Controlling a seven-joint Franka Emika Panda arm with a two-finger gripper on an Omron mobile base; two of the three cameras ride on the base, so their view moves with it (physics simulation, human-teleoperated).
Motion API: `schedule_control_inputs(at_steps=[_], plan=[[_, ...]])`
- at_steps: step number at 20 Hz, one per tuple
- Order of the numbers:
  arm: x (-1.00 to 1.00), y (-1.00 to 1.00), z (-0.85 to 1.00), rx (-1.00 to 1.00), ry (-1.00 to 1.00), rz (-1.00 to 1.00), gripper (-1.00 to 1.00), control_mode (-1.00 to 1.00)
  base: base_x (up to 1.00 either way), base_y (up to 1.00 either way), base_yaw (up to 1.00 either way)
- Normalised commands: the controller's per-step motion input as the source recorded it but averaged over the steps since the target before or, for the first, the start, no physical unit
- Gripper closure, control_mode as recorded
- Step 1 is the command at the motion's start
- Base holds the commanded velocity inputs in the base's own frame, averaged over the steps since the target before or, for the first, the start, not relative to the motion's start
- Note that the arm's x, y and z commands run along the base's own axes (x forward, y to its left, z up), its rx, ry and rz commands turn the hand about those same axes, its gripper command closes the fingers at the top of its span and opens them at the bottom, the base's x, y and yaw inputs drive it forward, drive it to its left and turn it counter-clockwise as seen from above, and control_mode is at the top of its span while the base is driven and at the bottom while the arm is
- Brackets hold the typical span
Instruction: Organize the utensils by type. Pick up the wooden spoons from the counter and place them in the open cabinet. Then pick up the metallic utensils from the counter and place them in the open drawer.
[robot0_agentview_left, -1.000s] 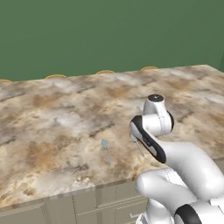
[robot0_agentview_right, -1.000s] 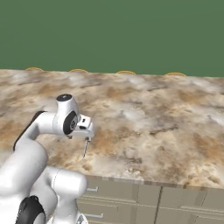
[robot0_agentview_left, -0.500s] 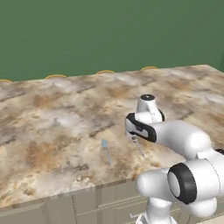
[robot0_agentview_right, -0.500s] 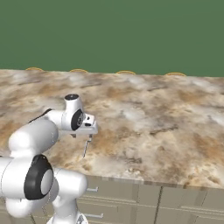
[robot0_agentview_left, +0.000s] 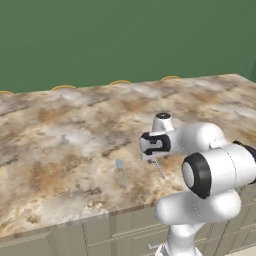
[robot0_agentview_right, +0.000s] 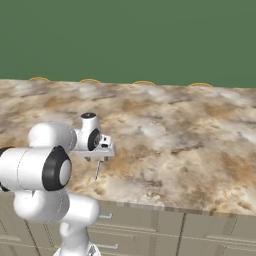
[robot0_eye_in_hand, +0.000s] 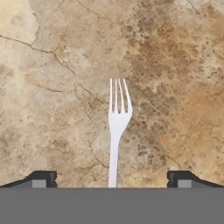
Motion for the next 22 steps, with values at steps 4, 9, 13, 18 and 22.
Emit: schedule_control_inputs(at_steps=[4, 9, 13, 18, 22], plan=[[0.15, 0.0, -0.36, 0.0, 0.0, 0.0, -1.0, -1.0, 0.0, 0.0, 0.0], [0.01, 0.0, -0.34, 0.0, 0.0, 0.0, -1.0, -1.0, 0.0, 0.0, 0.0], [-0.07, -0.01, -0.24, 0.0, 0.0, 0.0, -1.0, -1.0, 0.0, 0.0, 0.0], [-0.04, 0.0, -0.21, 0.0, -0.01, 0.0, -1.0, -1.0, 0.0, 0.0, 0.0], [0.02, 0.0, -0.22, 0.0, 0.0, 0.0, -1.0, -1.0, 0.0, 0.0, 0.0]])
